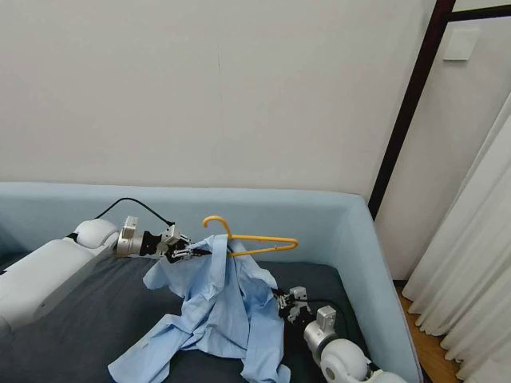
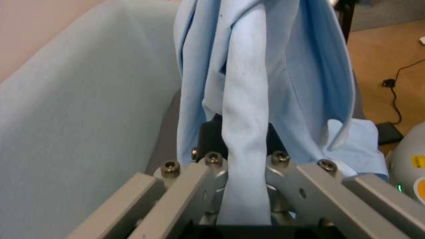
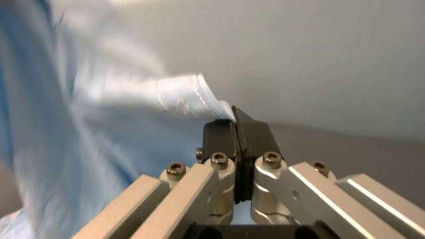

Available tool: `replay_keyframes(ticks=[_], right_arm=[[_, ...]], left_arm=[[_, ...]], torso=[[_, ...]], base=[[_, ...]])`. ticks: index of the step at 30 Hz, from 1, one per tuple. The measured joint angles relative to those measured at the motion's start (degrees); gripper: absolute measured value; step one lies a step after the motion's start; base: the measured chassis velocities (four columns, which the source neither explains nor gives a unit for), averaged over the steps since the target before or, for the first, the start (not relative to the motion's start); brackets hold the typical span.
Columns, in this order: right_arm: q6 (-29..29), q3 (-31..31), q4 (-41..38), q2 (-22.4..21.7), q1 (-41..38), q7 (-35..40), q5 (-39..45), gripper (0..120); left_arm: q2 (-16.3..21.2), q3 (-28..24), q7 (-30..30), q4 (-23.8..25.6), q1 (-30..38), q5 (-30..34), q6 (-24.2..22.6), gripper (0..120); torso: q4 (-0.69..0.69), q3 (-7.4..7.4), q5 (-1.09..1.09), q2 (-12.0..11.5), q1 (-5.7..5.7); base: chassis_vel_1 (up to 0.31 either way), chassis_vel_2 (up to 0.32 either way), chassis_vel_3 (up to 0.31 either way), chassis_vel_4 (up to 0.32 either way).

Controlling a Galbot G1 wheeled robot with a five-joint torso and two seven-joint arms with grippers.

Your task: Pick up the clothes from the sofa and hang them on the clothes hanger.

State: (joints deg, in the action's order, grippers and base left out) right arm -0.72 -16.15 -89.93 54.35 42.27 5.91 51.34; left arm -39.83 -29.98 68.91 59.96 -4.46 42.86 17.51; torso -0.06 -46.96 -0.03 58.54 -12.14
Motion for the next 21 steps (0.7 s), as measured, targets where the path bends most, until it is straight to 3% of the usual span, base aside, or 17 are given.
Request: replay_keyframes(ticks=[9,21], right_arm=[[1.8,-4.7,0.4,-6.4,-8.7,-1.5,5.8,0],[0.8,-7.7,-1.0,-12.1,-14.1,-3.9,2.6,0]], left_arm=[[0.1,1.6,3.4,0.4,-0.5,-3.2,1.7,1],[0.6,4.9,3.8,-1.1,-1.5,-10.3,3.2,1]], torso=[[-0.01,0.0,0.01,0.0,0.0],[0.0,0.0,0.0,0.0,0.0]], base=[[0.0,0.0,0.0,0.0],[0.0,0.0,0.0,0.0]])
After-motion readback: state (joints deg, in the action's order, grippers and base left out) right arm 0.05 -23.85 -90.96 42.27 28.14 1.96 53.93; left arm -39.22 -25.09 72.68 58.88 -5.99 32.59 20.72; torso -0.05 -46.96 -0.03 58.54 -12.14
